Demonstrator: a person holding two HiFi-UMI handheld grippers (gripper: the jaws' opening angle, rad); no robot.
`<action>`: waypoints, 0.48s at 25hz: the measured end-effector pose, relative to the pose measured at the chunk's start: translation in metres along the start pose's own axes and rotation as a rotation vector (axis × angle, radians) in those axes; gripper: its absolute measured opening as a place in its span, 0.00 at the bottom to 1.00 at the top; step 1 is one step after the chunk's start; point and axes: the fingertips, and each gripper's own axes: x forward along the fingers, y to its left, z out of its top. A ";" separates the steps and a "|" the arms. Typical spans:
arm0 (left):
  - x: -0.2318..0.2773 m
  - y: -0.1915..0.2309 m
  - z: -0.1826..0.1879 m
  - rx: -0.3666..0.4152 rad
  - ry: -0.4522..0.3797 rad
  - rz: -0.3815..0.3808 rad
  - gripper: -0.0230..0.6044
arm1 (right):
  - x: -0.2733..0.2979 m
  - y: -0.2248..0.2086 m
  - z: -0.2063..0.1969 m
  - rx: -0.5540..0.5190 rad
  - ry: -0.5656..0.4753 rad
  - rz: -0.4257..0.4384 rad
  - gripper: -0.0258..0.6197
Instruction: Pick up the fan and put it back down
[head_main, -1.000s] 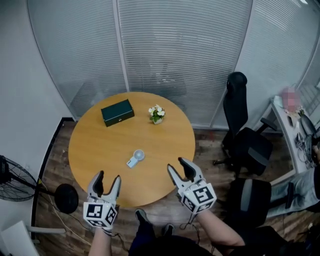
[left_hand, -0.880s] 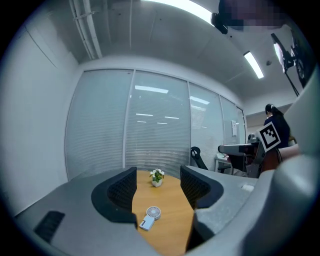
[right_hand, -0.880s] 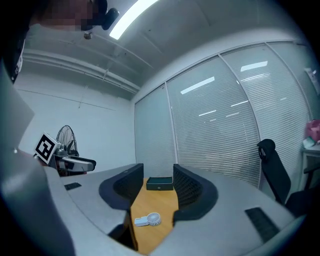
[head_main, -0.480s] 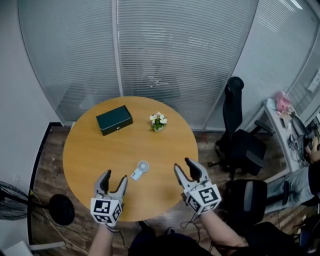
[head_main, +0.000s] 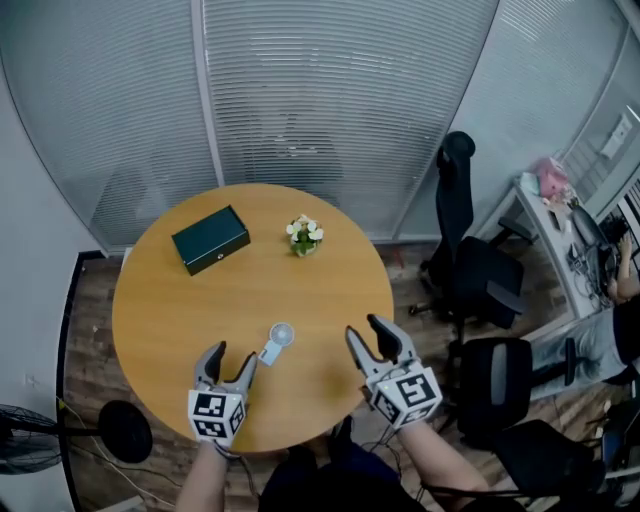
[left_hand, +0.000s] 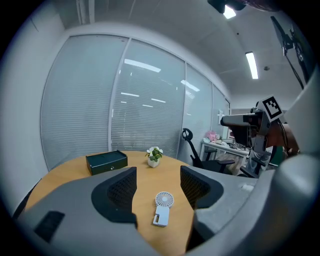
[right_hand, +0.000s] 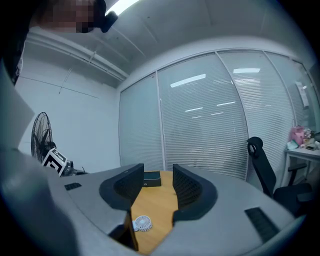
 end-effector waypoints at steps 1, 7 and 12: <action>0.006 0.001 -0.006 0.001 0.017 -0.003 0.47 | 0.002 -0.003 -0.003 0.004 0.004 0.001 0.33; 0.044 -0.003 -0.050 0.010 0.147 -0.022 0.47 | 0.007 -0.029 -0.013 0.019 0.020 -0.002 0.33; 0.080 -0.010 -0.086 0.033 0.231 -0.039 0.47 | 0.005 -0.061 -0.024 0.036 0.034 -0.025 0.33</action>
